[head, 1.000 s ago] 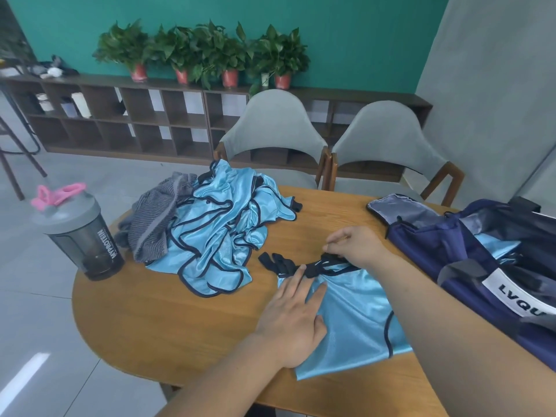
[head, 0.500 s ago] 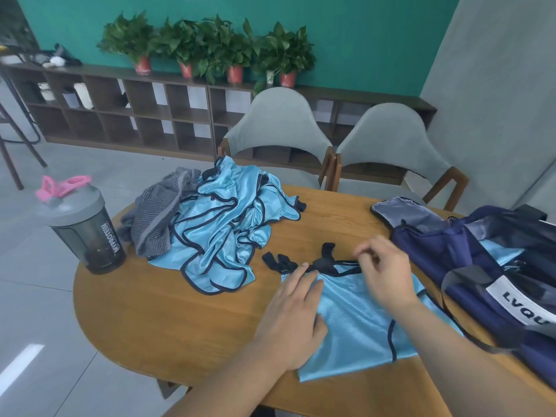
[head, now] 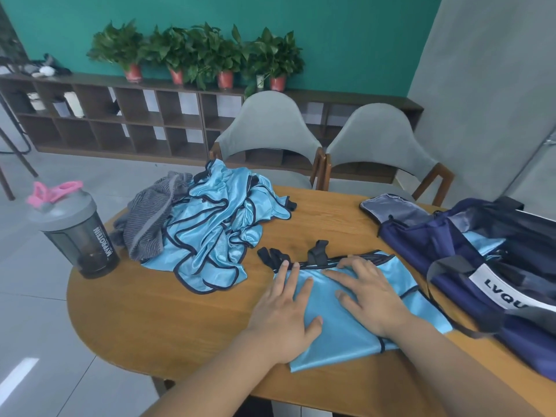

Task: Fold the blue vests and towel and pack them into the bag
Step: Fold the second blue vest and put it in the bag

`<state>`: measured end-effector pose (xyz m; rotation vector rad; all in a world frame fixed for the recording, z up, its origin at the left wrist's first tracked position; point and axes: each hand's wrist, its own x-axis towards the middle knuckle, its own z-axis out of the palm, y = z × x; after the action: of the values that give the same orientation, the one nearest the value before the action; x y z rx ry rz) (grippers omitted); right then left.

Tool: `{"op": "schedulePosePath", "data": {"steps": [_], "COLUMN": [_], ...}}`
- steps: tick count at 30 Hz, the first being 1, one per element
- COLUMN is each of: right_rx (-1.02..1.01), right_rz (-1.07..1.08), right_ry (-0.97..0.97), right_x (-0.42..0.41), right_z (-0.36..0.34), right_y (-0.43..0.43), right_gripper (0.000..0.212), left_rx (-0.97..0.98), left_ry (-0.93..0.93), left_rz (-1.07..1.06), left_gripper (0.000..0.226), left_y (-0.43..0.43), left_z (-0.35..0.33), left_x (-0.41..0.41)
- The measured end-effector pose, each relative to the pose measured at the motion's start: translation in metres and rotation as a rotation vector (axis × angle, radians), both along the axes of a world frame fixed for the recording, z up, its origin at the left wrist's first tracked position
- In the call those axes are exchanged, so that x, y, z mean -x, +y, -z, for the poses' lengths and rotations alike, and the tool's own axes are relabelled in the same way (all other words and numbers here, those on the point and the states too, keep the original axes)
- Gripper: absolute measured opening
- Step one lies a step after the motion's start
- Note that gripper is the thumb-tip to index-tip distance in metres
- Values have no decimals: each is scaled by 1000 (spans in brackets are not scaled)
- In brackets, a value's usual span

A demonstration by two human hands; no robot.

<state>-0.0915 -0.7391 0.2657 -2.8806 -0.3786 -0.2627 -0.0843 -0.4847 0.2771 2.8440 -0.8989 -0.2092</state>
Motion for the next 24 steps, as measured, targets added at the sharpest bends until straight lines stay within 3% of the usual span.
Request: {"op": "schedulePosePath", "data": {"steps": [7, 10, 13, 17, 24], "right_rx": [-38, -137, -2, 134, 192], "right_rz": [-3, -5, 119, 304, 324], "right_ry": [172, 224, 91, 148, 220], "right_x": [3, 0, -2, -2, -8], "right_z": [0, -8, -6, 1, -1], "right_y": [5, 12, 1, -19, -17], "right_gripper": [59, 63, 59, 57, 63], "left_rx": [-72, 7, 153, 50, -116], "left_ry": [50, -68, -241, -110, -17], "left_rz": [-13, -101, -57, -48, -49], "left_gripper": [77, 59, 44, 70, 92], "left_y": [-2, -16, -18, -13, -18], "left_z": [-26, -29, -9, 4, 2], "left_x": [-25, -25, -20, -25, -30]}}
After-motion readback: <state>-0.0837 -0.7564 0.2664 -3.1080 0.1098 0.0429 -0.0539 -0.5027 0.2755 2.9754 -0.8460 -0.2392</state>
